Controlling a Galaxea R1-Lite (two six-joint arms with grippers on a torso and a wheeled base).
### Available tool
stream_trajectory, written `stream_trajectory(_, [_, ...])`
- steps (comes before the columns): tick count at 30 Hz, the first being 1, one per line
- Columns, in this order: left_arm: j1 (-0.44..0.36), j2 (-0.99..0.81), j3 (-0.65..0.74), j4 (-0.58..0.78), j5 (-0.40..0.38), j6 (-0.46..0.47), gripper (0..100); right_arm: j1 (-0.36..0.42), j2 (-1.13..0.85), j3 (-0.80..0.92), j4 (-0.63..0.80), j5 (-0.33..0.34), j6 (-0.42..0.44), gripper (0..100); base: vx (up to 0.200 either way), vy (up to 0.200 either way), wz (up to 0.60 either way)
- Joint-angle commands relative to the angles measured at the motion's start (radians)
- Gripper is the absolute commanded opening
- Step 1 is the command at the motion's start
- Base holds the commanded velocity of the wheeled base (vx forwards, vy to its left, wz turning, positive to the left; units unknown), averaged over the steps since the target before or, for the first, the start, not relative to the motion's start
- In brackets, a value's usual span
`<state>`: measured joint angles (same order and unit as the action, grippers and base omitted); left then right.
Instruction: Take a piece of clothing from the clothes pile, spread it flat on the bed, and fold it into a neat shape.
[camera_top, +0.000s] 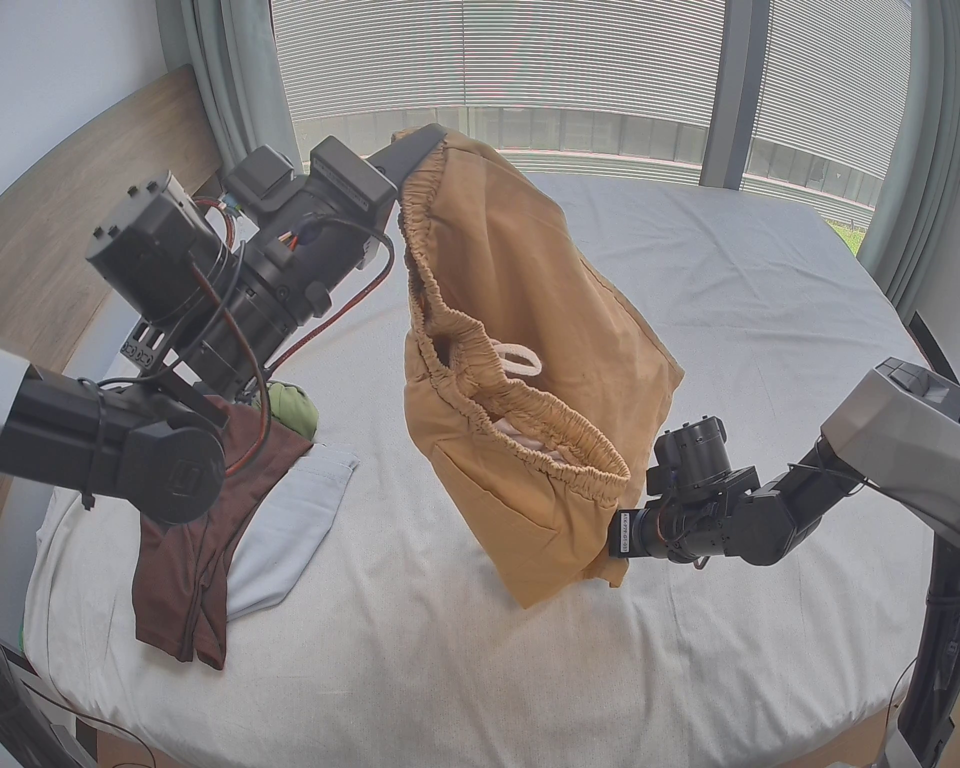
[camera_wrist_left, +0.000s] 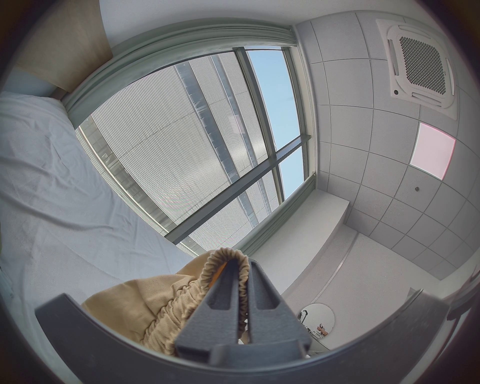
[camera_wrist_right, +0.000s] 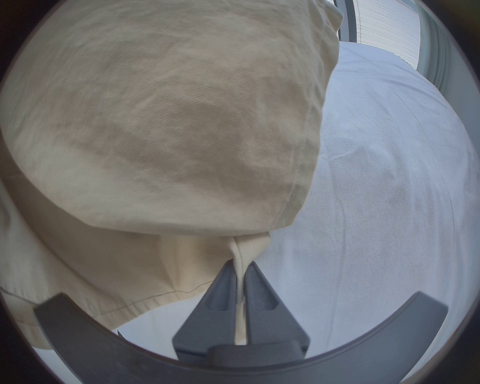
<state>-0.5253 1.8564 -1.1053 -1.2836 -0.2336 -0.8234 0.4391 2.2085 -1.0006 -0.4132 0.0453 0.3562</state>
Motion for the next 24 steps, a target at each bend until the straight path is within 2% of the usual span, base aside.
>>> stream_trajectory(1, [-0.002,0.050,0.015,-0.043,0.002,0.000,0,-0.008,0.000,0.013,-0.001,0.001,-0.009,0,0.000,0.000,0.00])
stream_trajectory(6, [0.002,0.076,0.056,-0.102,0.002,0.000,0,0.001,0.042,0.011,-0.001,0.004,-0.016,0,0.000,0.000,0.00])
stream_trajectory(19, [0.005,0.067,0.111,-0.146,0.002,0.001,0,0.023,0.074,0.031,-0.001,0.007,-0.048,0,0.000,0.000,0.00])
stream_trajectory(20, [0.005,0.067,0.116,-0.154,0.002,0.001,0,0.023,0.074,0.033,-0.001,0.007,-0.052,100,0.000,0.000,0.00])
stream_trajectory(24, [0.007,0.069,0.122,-0.166,0.002,0.001,0,0.021,0.074,0.036,-0.006,0.002,-0.043,100,0.000,0.000,0.00])
